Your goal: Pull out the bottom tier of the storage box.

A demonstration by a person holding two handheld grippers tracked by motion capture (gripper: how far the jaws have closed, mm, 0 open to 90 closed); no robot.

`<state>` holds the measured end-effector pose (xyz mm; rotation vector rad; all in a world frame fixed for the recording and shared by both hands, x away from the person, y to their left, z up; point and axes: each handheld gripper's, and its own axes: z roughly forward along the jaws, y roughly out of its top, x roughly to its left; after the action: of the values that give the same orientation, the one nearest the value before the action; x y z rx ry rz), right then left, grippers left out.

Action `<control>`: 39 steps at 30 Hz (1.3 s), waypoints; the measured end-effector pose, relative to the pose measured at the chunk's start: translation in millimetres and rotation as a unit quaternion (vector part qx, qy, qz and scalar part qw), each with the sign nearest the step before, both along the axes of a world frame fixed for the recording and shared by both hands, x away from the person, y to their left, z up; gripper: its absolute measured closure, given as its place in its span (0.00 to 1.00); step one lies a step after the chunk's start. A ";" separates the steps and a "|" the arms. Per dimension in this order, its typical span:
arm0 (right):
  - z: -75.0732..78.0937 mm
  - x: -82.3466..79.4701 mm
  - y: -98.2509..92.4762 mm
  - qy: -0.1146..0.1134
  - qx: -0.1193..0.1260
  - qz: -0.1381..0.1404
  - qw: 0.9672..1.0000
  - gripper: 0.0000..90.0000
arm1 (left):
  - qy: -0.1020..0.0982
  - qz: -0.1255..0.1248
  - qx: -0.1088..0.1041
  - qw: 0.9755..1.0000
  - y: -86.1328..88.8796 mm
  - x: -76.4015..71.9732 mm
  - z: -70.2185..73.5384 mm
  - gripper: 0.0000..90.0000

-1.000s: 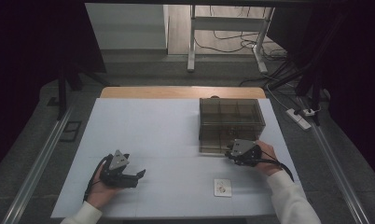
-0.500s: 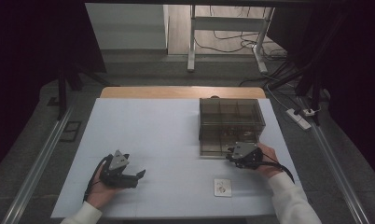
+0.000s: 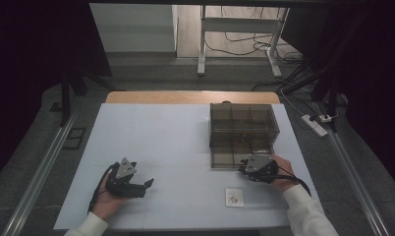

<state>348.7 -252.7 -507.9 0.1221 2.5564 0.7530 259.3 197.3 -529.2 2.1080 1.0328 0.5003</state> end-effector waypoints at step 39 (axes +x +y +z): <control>-2.0 2.3 -4.0 0.017 0.077 -0.023 0.997 0.55 | 0.002 0.001 0.003 1.000 0.0 -0.5 -0.3 0.14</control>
<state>351.0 -256.7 -510.0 0.2436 2.5161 0.9362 258.9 197.3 -529.5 2.1152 1.0356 0.5018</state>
